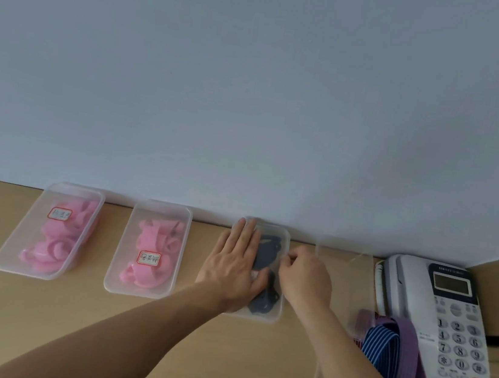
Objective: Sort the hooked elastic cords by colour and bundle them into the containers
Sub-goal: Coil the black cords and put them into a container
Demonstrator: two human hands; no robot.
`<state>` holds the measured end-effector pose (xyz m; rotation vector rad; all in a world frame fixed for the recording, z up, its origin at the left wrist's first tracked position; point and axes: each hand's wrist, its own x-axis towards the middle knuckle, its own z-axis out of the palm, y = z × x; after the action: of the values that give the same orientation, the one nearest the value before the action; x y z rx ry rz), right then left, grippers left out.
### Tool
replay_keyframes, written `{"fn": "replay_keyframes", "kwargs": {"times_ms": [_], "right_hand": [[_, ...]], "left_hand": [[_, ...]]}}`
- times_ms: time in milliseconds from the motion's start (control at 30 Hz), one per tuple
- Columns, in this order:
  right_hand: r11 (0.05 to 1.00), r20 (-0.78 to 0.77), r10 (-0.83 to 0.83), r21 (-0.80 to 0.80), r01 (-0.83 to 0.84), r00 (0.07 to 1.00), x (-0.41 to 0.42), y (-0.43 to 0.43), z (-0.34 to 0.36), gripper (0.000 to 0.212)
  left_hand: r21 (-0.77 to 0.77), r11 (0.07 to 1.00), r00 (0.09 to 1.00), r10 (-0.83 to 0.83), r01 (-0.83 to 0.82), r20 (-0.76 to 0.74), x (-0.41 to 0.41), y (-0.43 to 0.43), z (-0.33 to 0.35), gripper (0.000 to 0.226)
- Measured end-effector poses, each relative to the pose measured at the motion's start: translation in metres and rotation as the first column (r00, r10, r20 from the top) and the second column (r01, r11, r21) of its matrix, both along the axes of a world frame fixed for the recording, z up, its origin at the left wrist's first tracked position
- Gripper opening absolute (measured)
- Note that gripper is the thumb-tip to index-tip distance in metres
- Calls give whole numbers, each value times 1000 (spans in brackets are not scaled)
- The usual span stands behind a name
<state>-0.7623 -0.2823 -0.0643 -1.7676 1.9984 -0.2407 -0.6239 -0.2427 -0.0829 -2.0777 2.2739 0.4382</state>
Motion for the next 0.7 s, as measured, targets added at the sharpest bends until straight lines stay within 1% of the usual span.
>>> {"fn": "replay_keyframes", "kwargs": {"times_ms": [200, 267, 367, 467, 600, 700], "right_hand": [[997, 71, -24, 81, 18, 997, 0, -8, -5, 16], [996, 107, -34, 91, 24, 994, 0, -16, -5, 19], [993, 189, -103, 78, 90, 977, 5, -33, 0, 27], [995, 190, -84, 75, 71, 978, 10, -44, 2, 25], [990, 214, -131, 79, 117, 968, 11, -42, 3, 21], [985, 241, -164, 91, 146, 957, 13, -41, 7, 21]], "left_hand": [[-34, 999, 999, -22, 23, 45, -1, -1, -2, 79], [-39, 998, 996, -45, 48, 74, -1, -1, -2, 79], [-27, 998, 996, -50, 52, 79, -3, -1, -1, 78], [-7, 999, 996, -52, 52, 67, -3, -1, -1, 76], [-4, 999, 997, -46, 46, 56, -2, -2, -1, 80], [-9, 998, 995, -55, 56, 77, -3, -4, 1, 81]]}}
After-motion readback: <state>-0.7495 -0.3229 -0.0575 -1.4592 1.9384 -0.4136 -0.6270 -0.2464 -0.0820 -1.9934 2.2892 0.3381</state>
